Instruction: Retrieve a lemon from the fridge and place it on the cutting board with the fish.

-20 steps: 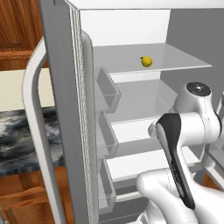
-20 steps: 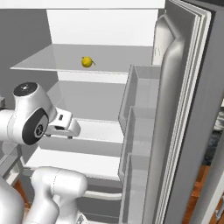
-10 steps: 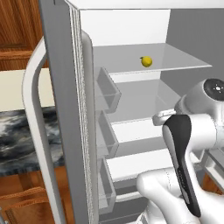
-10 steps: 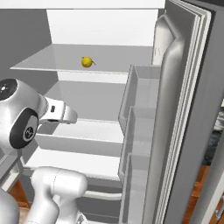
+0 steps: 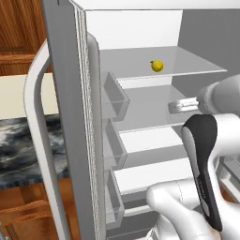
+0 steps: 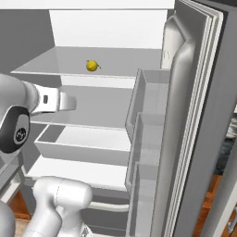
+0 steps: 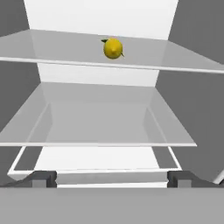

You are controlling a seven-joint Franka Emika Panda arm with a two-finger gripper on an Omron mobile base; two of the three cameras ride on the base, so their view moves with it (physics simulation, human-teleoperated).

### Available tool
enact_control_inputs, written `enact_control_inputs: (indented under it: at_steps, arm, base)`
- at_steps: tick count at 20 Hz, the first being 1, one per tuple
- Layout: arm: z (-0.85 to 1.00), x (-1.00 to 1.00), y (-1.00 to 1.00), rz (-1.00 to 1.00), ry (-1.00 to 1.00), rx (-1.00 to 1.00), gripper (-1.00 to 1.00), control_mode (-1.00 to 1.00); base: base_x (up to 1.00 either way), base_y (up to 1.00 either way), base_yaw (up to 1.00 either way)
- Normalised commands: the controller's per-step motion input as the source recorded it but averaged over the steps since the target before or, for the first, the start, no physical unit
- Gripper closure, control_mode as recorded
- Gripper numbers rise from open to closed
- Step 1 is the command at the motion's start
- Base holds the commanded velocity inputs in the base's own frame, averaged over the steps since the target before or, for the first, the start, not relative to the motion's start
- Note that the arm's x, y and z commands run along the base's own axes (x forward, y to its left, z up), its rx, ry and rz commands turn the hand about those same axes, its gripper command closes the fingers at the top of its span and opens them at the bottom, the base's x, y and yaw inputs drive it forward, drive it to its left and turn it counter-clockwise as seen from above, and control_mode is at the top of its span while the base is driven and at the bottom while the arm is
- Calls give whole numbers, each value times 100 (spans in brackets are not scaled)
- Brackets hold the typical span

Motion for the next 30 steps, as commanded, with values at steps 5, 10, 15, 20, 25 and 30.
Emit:
enact_control_inputs:
  at_steps: [5,10,15,20,25,30]
  arm:
    - [61,8,0,0,-7,0,-100,-100]
    - [46,5,5,0,1,0,-100,-100]
    - [19,15,2,0,0,0,-100,-100]
    - [-3,10,-2,0,-13,0,-100,-100]
    - [-12,13,0,0,-10,0,-100,-100]
    - [-3,51,0,0,0,0,-100,-100]
  base:
    - [0,0,0]
    - [0,0,0]
    - [0,0,0]
    - [0,0,0]
    - [0,0,0]
    - [0,0,0]
